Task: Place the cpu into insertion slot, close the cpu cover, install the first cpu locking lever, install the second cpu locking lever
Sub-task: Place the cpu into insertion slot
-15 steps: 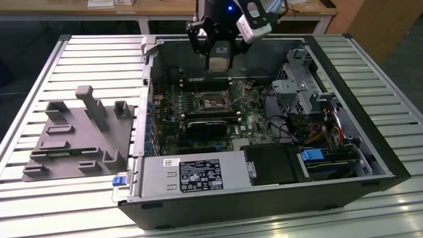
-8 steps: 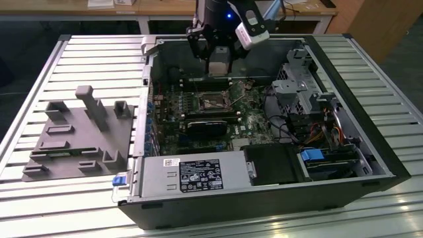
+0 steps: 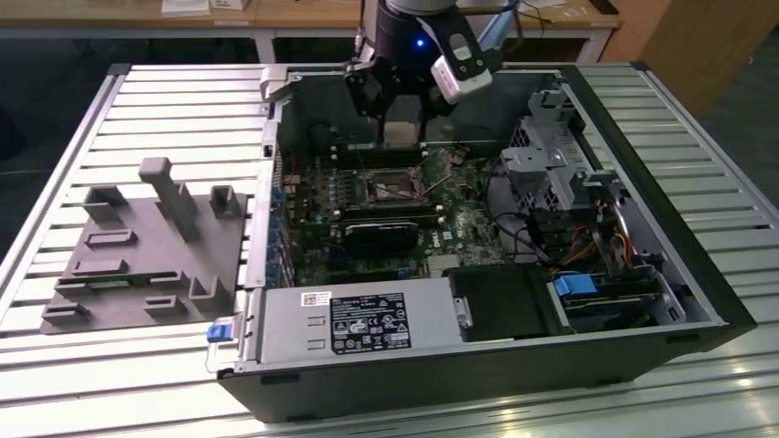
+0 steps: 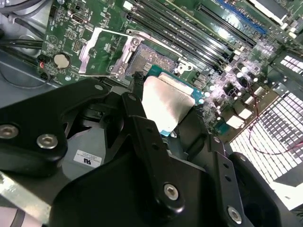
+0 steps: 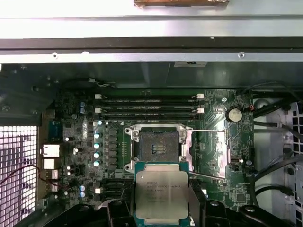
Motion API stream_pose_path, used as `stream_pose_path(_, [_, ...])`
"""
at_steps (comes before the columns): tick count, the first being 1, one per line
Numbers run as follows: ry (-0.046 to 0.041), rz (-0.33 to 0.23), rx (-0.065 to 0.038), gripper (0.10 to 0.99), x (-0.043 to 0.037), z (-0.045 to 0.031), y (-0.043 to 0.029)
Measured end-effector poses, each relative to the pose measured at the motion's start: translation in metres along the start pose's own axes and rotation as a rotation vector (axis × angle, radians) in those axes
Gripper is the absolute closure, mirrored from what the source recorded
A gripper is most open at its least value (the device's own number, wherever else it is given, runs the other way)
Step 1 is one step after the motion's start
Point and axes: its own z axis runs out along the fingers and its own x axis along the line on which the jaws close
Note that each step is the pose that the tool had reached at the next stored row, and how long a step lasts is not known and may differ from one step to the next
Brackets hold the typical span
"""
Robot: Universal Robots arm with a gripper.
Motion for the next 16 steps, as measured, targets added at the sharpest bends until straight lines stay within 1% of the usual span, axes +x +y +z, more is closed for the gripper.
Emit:
stream_pose_path(2, [-0.0007,0.011,-0.001,0.549,-0.0001,0.0017,-0.0001])
stream_pose_path(3, [-0.0018,0.027,-0.001,0.549,-0.0001,0.0022,-0.0002])
stream_pose_path(16, [-0.0183,0.263,-0.004,0.549,-0.0001,0.0061,-0.0004])
